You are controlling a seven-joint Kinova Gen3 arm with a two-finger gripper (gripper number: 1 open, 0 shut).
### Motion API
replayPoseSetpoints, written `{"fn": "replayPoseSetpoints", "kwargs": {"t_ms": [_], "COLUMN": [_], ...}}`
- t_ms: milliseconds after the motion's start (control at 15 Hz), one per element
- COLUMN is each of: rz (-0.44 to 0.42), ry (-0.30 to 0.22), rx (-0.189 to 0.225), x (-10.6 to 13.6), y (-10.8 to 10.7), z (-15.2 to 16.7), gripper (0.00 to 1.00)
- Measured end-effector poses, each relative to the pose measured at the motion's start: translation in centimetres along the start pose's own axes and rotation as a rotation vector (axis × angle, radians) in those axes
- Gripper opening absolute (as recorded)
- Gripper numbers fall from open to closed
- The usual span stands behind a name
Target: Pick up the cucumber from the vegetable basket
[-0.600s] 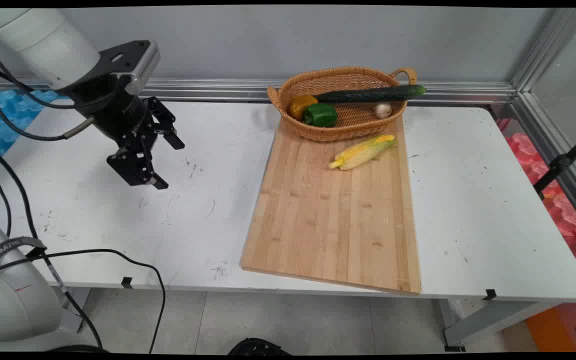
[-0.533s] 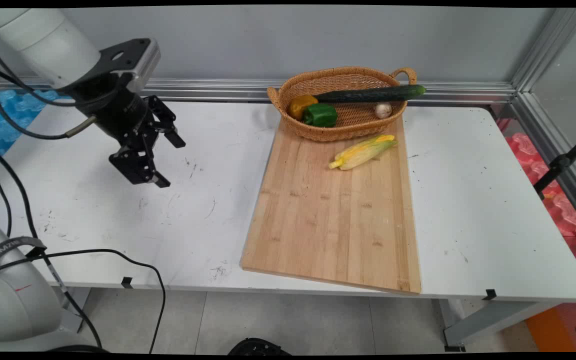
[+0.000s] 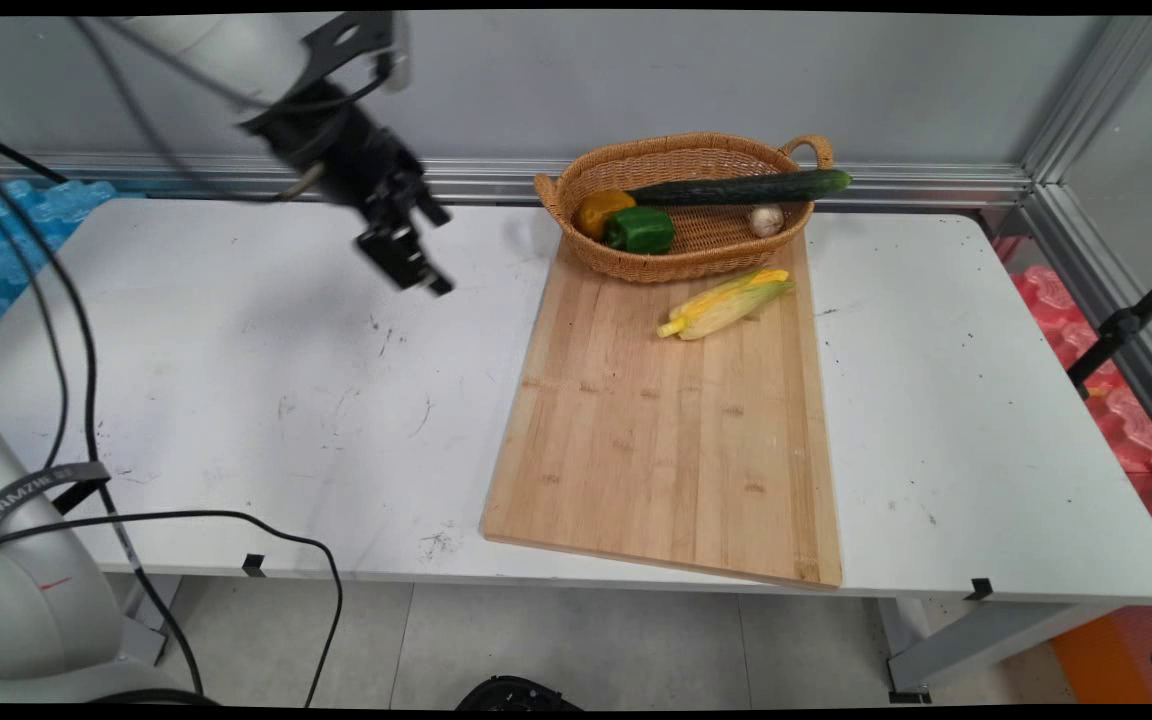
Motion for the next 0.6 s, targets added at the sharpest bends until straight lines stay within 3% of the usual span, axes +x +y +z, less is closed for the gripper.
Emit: {"fn": "replayPoseSetpoints", "kwargs": {"t_ms": [600], "rz": [-0.140], "ry": [0.119], "rx": [0.102], "x": [8.2], "y": [-6.2], "z": [5.7], "gripper": [1.00]}}
